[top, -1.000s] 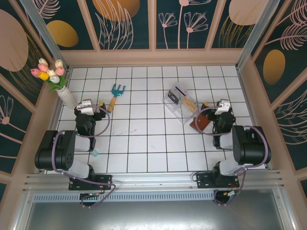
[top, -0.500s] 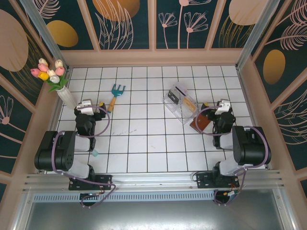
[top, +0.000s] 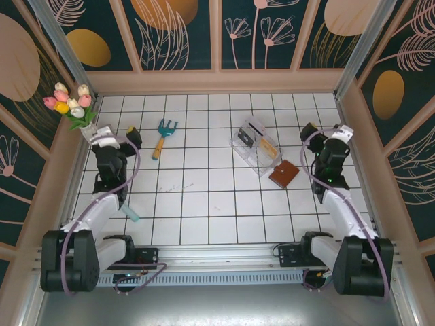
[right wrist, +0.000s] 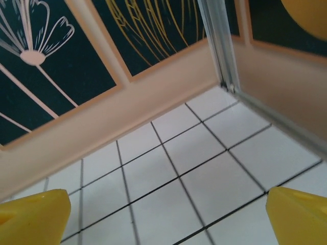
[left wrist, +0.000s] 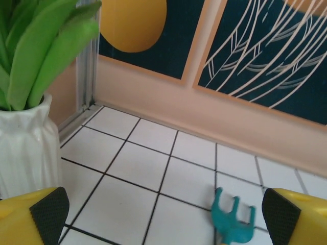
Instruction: Take the credit cards out of the card holder
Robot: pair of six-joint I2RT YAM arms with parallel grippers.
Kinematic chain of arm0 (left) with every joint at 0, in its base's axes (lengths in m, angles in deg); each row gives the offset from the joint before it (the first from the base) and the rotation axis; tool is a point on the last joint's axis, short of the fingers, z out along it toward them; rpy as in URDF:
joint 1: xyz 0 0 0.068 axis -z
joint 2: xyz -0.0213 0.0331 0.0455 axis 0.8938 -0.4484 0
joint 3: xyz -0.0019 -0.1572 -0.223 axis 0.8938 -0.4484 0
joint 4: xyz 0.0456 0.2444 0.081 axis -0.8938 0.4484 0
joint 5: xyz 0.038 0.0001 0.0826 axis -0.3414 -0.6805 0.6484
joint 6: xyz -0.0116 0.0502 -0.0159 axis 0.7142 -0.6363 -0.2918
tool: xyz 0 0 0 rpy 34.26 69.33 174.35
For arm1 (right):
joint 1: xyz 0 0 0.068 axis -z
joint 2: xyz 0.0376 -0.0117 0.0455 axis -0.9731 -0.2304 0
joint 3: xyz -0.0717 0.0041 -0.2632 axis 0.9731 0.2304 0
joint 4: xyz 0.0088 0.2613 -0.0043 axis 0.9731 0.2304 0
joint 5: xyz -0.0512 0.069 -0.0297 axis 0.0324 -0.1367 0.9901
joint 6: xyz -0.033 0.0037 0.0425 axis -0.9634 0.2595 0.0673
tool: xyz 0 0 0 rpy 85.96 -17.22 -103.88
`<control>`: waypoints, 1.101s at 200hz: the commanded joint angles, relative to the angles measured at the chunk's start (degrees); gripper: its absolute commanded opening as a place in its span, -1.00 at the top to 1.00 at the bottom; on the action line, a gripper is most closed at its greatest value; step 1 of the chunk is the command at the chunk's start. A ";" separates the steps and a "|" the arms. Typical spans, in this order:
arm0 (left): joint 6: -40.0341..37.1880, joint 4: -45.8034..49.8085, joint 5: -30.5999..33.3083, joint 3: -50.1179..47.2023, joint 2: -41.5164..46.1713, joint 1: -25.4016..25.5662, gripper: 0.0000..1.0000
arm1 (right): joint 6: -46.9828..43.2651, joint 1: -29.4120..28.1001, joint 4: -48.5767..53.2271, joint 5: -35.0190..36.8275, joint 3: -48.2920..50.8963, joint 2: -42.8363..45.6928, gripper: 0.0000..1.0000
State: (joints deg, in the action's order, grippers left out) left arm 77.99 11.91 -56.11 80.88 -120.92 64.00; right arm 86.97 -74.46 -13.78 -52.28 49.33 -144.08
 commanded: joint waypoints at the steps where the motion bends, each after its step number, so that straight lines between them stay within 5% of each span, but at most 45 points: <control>1: 9.44 18.98 -1.96 7.34 1.97 -0.47 -0.98 | 11.70 0.32 22.62 -3.94 -6.12 1.77 -0.98; 30: 14.21 25.18 -7.82 10.01 2.93 -0.47 -0.98 | 15.39 0.42 35.45 -18.27 -12.06 -0.43 -0.98; 54: 14.57 27.06 -15.41 11.21 2.14 -0.45 -0.98 | 19.62 -1.55 35.50 -27.30 -11.06 -1.07 -0.98; 124: 13.02 28.40 -24.47 11.89 -1.91 -0.49 -0.97 | 29.22 -9.57 29.11 -25.65 -7.65 -7.75 -0.98; 220: 13.65 27.44 -27.85 12.22 -5.00 -0.47 -0.97 | 24.73 -10.24 22.04 -27.63 -15.27 -23.71 -0.88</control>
State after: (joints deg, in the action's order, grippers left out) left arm 90.91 39.52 -81.97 91.64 -125.36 64.00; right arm 113.72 -84.30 12.16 -78.14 38.01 -165.34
